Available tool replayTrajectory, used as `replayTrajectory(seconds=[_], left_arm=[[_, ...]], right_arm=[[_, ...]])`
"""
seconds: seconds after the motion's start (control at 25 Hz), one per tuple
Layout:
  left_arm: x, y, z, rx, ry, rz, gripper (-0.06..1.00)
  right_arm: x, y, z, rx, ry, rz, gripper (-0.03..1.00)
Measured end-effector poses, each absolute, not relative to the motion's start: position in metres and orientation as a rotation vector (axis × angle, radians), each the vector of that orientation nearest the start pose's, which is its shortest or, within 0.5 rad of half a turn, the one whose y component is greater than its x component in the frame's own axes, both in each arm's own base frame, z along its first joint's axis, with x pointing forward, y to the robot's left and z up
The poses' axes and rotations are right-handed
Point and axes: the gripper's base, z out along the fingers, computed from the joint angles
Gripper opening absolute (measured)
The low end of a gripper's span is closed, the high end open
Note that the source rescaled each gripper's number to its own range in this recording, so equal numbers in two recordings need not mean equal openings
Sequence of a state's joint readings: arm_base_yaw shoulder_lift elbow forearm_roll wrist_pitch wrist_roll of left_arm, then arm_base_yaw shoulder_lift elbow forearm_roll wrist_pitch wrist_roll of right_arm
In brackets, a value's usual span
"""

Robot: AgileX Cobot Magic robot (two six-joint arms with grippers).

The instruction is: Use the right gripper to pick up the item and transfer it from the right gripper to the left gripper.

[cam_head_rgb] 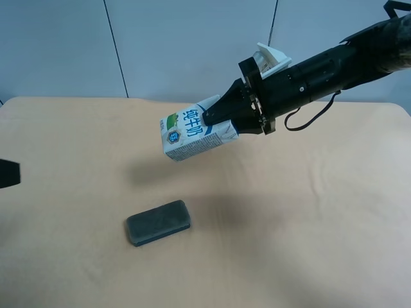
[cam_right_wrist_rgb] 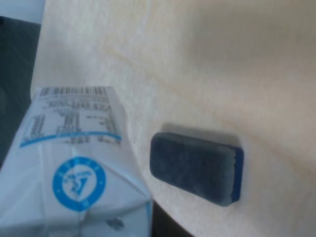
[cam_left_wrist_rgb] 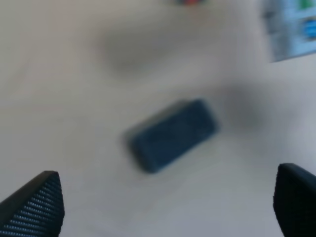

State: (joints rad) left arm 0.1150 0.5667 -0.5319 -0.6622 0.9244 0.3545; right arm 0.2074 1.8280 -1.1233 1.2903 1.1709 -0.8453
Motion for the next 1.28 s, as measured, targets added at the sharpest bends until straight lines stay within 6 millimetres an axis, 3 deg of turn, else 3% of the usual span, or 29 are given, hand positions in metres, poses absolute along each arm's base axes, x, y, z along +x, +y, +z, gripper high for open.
replayTrajectory(seconds=[0.28,0.52,0.76,1.28], left_arm=[[0.148,-0.053,0.280,0.166,2.207,-1.019,0.94],[0.184,-0.059,0.264,0.176,2.119,-1.275,0.94],[0.209,-0.060,0.236,0.159,2.130,-1.401,0.94],[0.241,-0.057,0.175,0.025,2.190,-1.538,0.94]], right_arm=[[0.318,0.149,0.220,-0.452,2.482,1.565,0.00],[0.318,0.149,0.220,-0.458,2.479,1.564,0.00],[0.319,0.150,0.222,-0.456,2.442,1.579,0.00],[0.318,0.158,0.225,-0.441,2.400,1.623,0.00]])
